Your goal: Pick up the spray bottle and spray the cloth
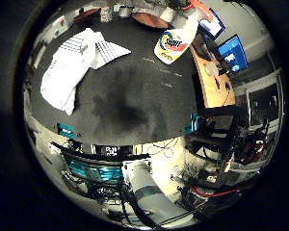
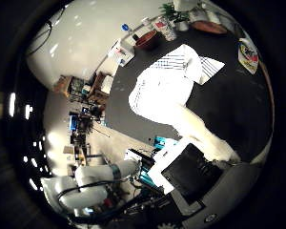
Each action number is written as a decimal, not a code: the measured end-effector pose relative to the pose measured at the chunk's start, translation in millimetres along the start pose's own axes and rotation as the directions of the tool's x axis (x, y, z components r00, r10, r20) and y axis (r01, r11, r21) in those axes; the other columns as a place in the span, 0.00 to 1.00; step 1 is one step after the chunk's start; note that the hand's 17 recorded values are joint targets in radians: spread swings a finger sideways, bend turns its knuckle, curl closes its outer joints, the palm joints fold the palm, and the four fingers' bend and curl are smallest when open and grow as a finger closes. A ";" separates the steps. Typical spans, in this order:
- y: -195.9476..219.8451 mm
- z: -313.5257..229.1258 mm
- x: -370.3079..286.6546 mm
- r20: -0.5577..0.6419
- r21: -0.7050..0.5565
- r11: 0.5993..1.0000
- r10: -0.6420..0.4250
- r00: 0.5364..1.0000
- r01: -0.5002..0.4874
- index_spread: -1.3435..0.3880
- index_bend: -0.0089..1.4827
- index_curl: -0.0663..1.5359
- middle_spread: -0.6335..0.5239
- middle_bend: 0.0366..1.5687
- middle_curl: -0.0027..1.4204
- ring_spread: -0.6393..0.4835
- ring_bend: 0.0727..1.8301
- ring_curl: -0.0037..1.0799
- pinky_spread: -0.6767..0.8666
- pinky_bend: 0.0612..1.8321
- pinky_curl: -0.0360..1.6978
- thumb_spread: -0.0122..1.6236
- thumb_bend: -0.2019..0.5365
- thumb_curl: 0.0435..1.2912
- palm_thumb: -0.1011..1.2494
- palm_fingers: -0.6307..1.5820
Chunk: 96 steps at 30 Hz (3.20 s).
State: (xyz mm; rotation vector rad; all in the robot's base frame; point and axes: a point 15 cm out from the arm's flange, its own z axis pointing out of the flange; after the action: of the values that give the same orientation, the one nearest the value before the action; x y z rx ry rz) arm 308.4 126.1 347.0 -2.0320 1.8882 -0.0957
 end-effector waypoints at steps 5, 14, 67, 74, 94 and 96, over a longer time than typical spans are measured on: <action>-0.2 -0.5 -0.4 0.000 0.001 1.000 -0.002 1.000 0.002 0.64 0.12 0.24 0.60 0.11 0.23 0.79 0.22 0.15 0.86 0.40 0.08 0.64 0.24 0.36 0.62 0.46; -1.7 -4.6 -5.7 0.005 0.009 1.000 -0.018 1.000 0.018 0.63 0.12 0.24 0.60 0.11 0.23 0.79 0.22 0.15 0.86 0.40 0.07 0.64 0.24 0.36 0.62 0.46; -62.0 -148.5 283.2 0.173 0.427 0.832 0.309 0.935 -0.354 0.67 0.12 0.24 0.66 0.10 0.23 0.81 0.21 0.15 0.84 0.47 0.07 0.65 0.24 0.35 0.53 0.43; -80.0 -129.3 322.9 0.305 0.463 0.778 0.310 0.901 -0.424 0.68 0.12 0.23 0.68 0.11 0.23 0.82 0.21 0.16 0.84 0.49 0.08 0.66 0.23 0.33 0.48 0.41; -139.8 -45.4 336.8 0.583 0.421 0.735 0.230 0.780 -0.531 0.70 0.12 0.23 0.70 0.11 0.24 0.84 0.21 0.18 0.84 0.51 0.08 0.66 0.24 0.31 0.41 0.40; -144.0 -36.7 340.9 0.595 0.406 0.741 0.231 0.770 -0.536 0.70 0.12 0.23 0.70 0.11 0.24 0.84 0.21 0.18 0.83 0.51 0.08 0.66 0.24 0.30 0.41 0.40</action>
State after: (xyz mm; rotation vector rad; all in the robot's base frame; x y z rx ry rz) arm 469.7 -208.8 359.0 -1.0805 1.6421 0.0103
